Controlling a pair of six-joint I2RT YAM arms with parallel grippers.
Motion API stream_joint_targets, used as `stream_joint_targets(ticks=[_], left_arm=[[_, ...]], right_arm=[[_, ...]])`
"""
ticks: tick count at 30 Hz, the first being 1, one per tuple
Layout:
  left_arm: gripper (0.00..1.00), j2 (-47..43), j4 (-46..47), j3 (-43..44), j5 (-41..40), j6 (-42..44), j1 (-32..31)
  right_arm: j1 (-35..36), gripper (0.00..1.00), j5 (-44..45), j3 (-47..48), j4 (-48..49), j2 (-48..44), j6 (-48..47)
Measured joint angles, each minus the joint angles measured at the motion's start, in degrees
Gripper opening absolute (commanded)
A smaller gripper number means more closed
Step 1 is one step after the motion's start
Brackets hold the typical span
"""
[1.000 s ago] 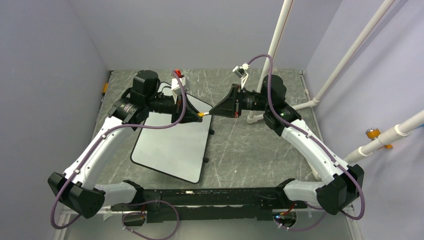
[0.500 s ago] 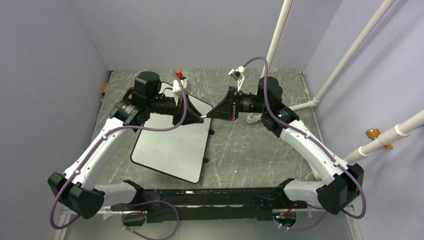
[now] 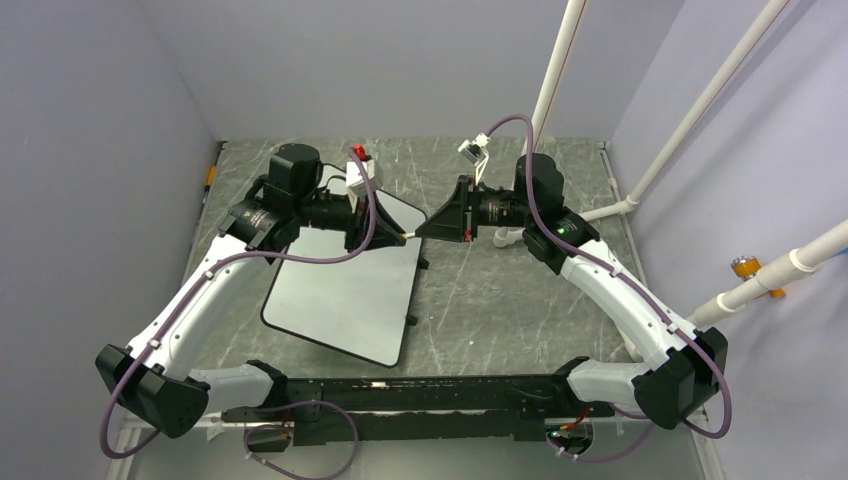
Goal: Write a sentence on the whiteboard
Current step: Pick up the pen cap from the whiteboard marker, then open the pen cap from the whiteboard marker.
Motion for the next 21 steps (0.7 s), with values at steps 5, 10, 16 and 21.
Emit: stream_joint_targets(ticks=[5,10,16,21], left_arm=[[0.06,0.0,-0.4,0.0,0.1,0.8,0.0],[0.00,0.0,-0.6,0.0,0.2,1.0,0.0],[0.00,0.0,-0.5,0.0,0.4,1.2,-0.1],[0.00,0.0,1.4,-0.1,0.3,1.5,-1.0]], right_arm=[[-0.1,0.00,0.0,0.0,-0.1,0.0,-0.1],[-0.1,0.00,-0.2,0.0,-0.3,0.0,-0.2],[-0.2,0.00,-0.1,0.0,-0.9,-0.3,-0.6],[-1.3,0.00,0.3,0.0,-3.1,-2.3,-1.5]])
